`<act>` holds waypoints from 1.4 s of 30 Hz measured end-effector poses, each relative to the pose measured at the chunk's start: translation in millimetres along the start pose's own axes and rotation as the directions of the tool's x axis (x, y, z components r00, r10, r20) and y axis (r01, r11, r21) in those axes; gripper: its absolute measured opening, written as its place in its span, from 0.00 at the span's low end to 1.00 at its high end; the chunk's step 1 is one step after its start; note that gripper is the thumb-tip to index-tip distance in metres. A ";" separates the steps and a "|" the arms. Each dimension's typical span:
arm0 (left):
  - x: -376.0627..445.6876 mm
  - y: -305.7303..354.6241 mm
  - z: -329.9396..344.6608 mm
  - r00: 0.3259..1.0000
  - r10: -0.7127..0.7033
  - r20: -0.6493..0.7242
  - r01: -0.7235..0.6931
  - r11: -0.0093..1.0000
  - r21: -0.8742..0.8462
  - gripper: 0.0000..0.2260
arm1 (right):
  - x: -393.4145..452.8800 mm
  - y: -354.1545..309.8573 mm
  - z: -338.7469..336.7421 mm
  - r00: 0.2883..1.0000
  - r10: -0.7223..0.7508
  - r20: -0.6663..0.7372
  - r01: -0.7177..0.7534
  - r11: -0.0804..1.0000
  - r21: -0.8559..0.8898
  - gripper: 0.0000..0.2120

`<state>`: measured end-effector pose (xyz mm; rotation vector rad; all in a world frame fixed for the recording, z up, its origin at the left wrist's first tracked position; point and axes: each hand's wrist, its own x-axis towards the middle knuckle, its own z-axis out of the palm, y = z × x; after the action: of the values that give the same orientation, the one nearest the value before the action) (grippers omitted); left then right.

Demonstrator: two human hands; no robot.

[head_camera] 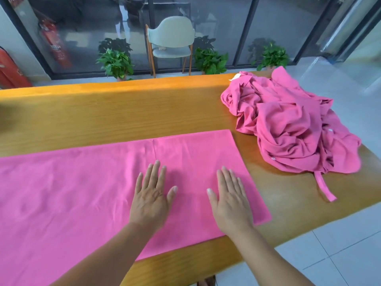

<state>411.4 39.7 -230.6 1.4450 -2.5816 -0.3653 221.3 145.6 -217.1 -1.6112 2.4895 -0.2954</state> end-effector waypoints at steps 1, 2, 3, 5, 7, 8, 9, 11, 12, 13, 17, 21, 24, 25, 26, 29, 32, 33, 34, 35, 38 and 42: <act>-7.8 3.0 0.4 1.000 0.017 0.001 -0.017 1.000 -0.025 0.31 | -2.2 -20.9 3.9 0.998 -0.060 0.006 0.059 0.997 0.052 0.34; -14.7 5.9 2.6 0.999 0.033 0.014 -0.033 0.999 -0.040 0.31 | -5.3 -37.7 8.9 0.993 -0.116 0.022 0.114 0.990 0.086 0.31; -20.3 8.6 5.4 0.998 0.048 0.034 -0.047 0.998 -0.037 0.30 | -8.6 -48.8 13.7 0.987 -0.151 0.047 0.146 0.985 0.096 0.29; -27.4 10.2 10.4 0.995 0.068 0.067 -0.069 0.998 0.013 0.31 | -15.3 -47.0 20.8 0.985 -0.150 0.084 0.147 0.988 0.044 0.30; -27.6 9.7 10.7 0.995 0.065 0.074 -0.068 0.997 0.041 0.31 | -20.2 -23.1 22.4 0.988 -0.121 0.100 0.122 0.992 -0.009 0.35; -27.1 9.9 10.0 0.995 0.064 0.079 -0.068 0.996 0.051 0.32 | -22.1 -6.9 21.0 0.990 -0.103 0.097 0.107 0.994 -0.033 0.37; -28.2 10.4 9.4 0.994 0.062 0.095 -0.068 0.996 0.065 0.33 | -25.1 10.2 19.1 0.993 -0.078 0.090 0.083 0.995 -0.055 0.40; -28.6 11.9 8.3 0.992 0.054 0.114 -0.064 0.994 0.092 0.34 | -31.4 40.8 13.5 0.997 -0.012 0.075 0.019 0.995 -0.097 0.43; -27.8 11.7 8.9 0.991 0.051 0.121 -0.064 0.992 0.106 0.34 | -33.8 52.2 10.9 0.997 0.014 0.076 -0.006 0.994 -0.106 0.43; -27.1 11.7 9.3 0.991 0.050 0.128 -0.065 0.991 0.118 0.35 | -35.3 60.8 8.7 0.996 0.026 0.081 -0.017 0.994 -0.104 0.44; -36.0 15.4 3.3 0.985 0.030 0.169 -0.043 0.996 0.073 0.36 | -38.7 74.7 -0.7 0.991 0.026 0.135 -0.014 0.996 -0.090 0.46; -84.6 -6.0 -23.7 0.997 -0.058 0.057 0.064 0.992 -0.106 0.35 | -46.9 31.1 -11.2 0.992 -0.126 0.016 0.126 0.991 0.037 0.27; -127.2 -45.9 -41.4 0.996 -0.086 0.008 0.086 0.991 -0.106 0.27 | -59.9 -30.7 -13.5 0.885 -0.458 0.083 0.440 0.882 0.171 0.14; -139.7 -59.2 -46.3 0.997 -0.077 0.001 0.077 0.993 -0.090 0.24 | -64.7 -49.6 -12.9 0.831 -0.539 0.137 0.514 0.839 0.180 0.12; -150.1 -72.1 -51.9 0.998 -0.062 -0.007 0.062 0.996 -0.071 0.22 | -66.7 -64.4 -9.0 0.786 -0.593 0.179 0.569 0.805 0.167 0.11; -166.4 -98.0 -62.3 0.999 0.022 0.025 -0.023 1.000 0.005 0.19 | -64.2 -87.2 0.5 0.727 -0.656 0.205 0.657 0.750 0.070 0.09; -167.6 -116.4 -69.7 0.995 0.093 0.041 -0.096 0.992 0.078 0.17 | -56.3 -96.4 2.6 0.721 -0.667 0.188 0.689 0.720 -0.086 0.10; -166.3 -123.3 -71.2 0.994 0.106 0.040 -0.109 0.989 0.100 0.17 | -52.9 -97.1 3.4 0.730 -0.657 0.189 0.682 0.721 -0.124 0.11; -164.9 -132.0 -73.2 0.993 0.113 0.032 -0.116 0.986 0.120 0.17 | -49.3 -98.5 4.1 0.745 -0.644 0.175 0.666 0.732 -0.140 0.11; -164.0 -139.4 -74.5 0.993 0.117 0.025 -0.119 0.983 0.139 0.17 | -47.5 -96.8 3.6 0.768 -0.618 0.166 0.639 0.755 -0.144 0.10; -160.5 -166.9 -80.8 0.998 0.057 0.031 -0.060 0.993 0.104 0.12 | -35.6 -98.6 -4.9 0.851 -0.506 0.139 0.524 0.835 -0.167 0.07; -138.6 -192.0 -102.9 0.989 -0.086 0.116 0.096 0.992 -0.086 0.09 | -15.6 -93.5 -20.0 0.927 -0.321 0.196 0.338 0.939 -0.061 0.06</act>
<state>666.3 47.7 -190.3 1.5561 -2.5521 -0.5855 305.2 124.1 -173.8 -1.9974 2.1200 -0.0636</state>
